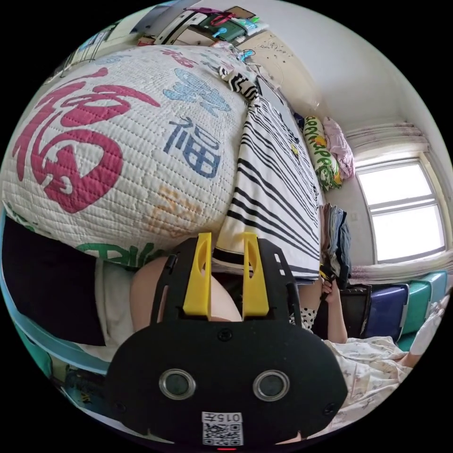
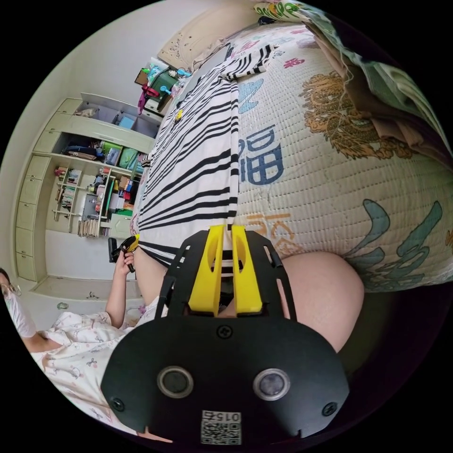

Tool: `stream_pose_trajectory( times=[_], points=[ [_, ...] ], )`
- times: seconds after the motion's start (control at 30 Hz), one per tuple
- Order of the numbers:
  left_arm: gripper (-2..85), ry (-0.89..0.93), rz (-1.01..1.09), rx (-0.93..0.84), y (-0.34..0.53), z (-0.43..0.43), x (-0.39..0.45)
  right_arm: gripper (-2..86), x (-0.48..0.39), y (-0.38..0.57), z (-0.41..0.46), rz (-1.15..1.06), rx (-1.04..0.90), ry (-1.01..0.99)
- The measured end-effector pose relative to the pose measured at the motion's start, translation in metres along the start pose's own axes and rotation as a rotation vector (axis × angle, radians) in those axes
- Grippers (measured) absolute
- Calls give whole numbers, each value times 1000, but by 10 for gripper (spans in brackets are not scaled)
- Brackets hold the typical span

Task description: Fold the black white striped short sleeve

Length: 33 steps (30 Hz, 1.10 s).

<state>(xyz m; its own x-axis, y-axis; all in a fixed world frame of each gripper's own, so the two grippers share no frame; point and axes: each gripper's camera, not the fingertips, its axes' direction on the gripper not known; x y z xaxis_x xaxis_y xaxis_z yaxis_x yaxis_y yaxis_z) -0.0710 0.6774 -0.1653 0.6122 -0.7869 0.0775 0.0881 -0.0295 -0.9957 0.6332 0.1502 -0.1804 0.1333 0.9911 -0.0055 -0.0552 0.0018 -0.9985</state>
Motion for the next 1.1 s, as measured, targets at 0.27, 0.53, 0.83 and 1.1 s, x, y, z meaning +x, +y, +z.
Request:
stream_pose_trajectory(
  times=[0.27,0.53,0.83,1.1],
  points=[
    [-7,38,48,120,24,-43,17,0,-1,43,-4,14,114,8],
    [-8,-103,91,42,7,-60,63,-1,-27,45,49,-29,8,172],
    [-7,-160,126,1,-13,-98,111,0,-34,61,85,-39,-1,176],
    [-3,-246,181,-8,-24,-144,163,-2,-44,77,127,-48,-10,223]
  ],
)
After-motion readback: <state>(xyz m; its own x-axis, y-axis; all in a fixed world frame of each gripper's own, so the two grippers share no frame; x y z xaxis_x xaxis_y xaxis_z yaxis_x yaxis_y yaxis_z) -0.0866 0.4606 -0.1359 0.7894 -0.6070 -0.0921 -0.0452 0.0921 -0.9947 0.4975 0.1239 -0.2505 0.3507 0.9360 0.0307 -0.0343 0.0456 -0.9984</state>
